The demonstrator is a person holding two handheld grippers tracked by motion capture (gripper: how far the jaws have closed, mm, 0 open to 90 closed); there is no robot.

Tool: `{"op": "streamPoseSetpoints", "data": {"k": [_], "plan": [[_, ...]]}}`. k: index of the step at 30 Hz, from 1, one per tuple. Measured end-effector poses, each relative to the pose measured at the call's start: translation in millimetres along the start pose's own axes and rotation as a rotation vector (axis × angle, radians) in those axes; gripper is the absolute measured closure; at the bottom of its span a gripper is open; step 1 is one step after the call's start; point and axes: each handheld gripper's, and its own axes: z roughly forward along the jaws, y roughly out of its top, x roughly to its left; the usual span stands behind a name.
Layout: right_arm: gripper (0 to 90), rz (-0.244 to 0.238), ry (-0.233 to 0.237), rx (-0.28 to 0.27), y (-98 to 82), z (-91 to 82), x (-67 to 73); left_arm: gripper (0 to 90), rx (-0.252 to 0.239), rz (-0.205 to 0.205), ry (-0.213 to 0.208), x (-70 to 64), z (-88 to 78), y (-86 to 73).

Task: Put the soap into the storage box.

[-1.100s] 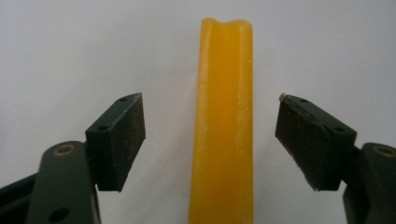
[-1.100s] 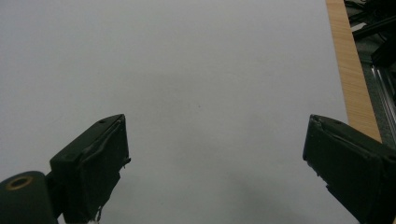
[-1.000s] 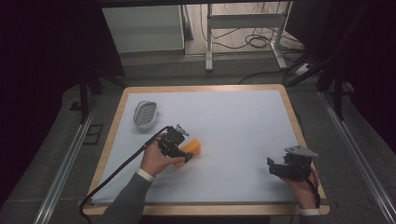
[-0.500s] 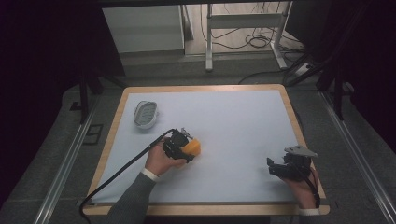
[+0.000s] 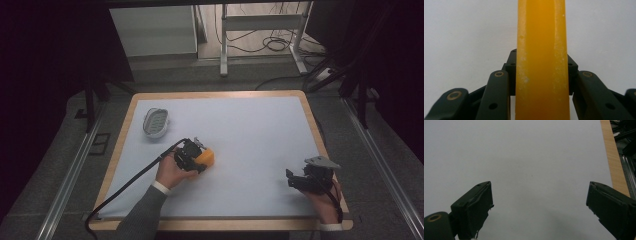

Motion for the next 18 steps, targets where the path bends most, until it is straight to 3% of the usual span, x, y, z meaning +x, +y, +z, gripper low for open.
{"op": "streamPoseSetpoints", "data": {"k": [10, 18], "plan": [[6.9, 0.001, -0.003, -0.002, -0.6, -0.3, -1.2, 60.6, -0.064, -0.004, -0.001, 5.1, -25.4, -1.3], [6.9, -0.001, -0.005, 0.001, -0.9, 0.1, -1.7, 60.6, -0.078, -0.005, -0.006, 6.0, -31.5, -2.2]]}}
